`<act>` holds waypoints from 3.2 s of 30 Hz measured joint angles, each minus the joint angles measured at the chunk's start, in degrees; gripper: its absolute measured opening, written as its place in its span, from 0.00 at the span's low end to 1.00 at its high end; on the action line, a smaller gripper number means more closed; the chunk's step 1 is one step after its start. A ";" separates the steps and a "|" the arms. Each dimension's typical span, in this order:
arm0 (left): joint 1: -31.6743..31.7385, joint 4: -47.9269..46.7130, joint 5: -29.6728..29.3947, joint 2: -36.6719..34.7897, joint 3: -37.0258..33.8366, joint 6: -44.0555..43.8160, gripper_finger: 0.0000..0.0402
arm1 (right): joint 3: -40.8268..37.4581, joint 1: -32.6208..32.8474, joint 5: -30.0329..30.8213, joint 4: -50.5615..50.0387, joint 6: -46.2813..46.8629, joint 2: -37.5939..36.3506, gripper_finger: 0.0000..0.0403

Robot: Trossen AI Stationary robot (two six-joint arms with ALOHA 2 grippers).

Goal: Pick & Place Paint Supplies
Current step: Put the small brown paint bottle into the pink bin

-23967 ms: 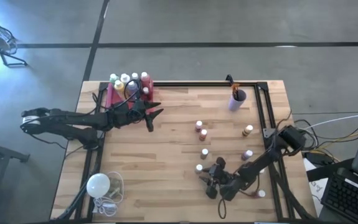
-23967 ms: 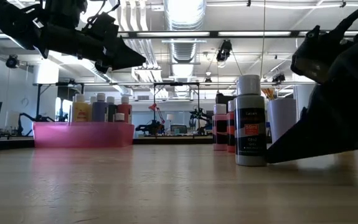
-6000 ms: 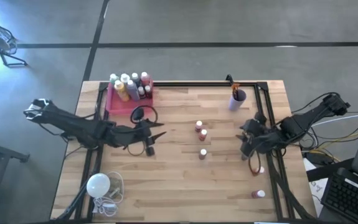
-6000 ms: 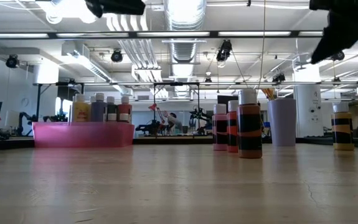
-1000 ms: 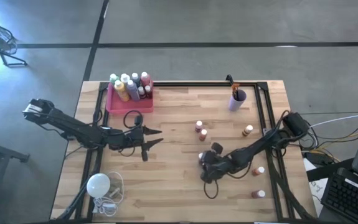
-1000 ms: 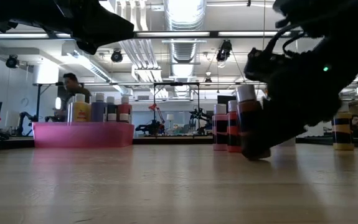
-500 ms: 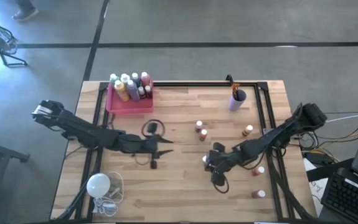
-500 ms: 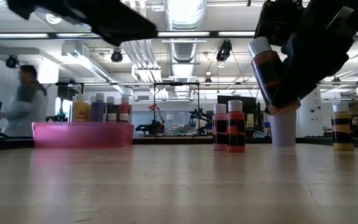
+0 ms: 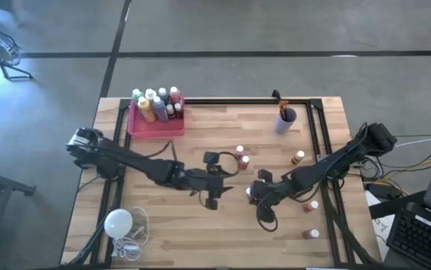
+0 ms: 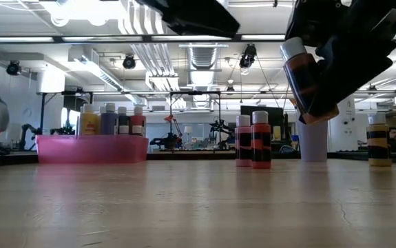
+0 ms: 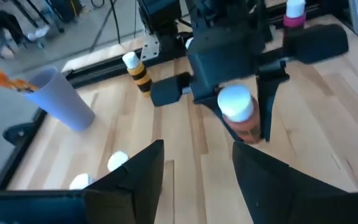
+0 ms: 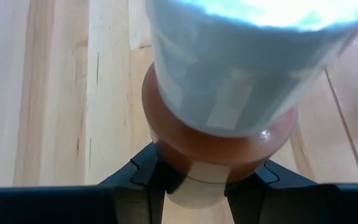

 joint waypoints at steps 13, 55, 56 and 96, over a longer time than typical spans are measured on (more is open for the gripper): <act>0.55 -8.50 4.62 7.69 9.44 -5.10 0.49 | -0.02 -0.11 0.10 0.48 -2.64 0.00 0.29; 4.79 -5.94 17.78 7.50 9.52 -9.23 0.48 | 8.60 -3.65 4.56 -2.80 -16.68 4.88 0.29; 4.79 -6.31 17.78 7.50 9.52 -9.23 0.48 | 9.44 -3.65 4.57 -3.59 -16.86 5.51 0.29; 4.62 -12.05 21.54 7.48 9.08 -9.75 0.45 | 16.79 -3.58 4.50 -10.19 -19.37 11.89 0.30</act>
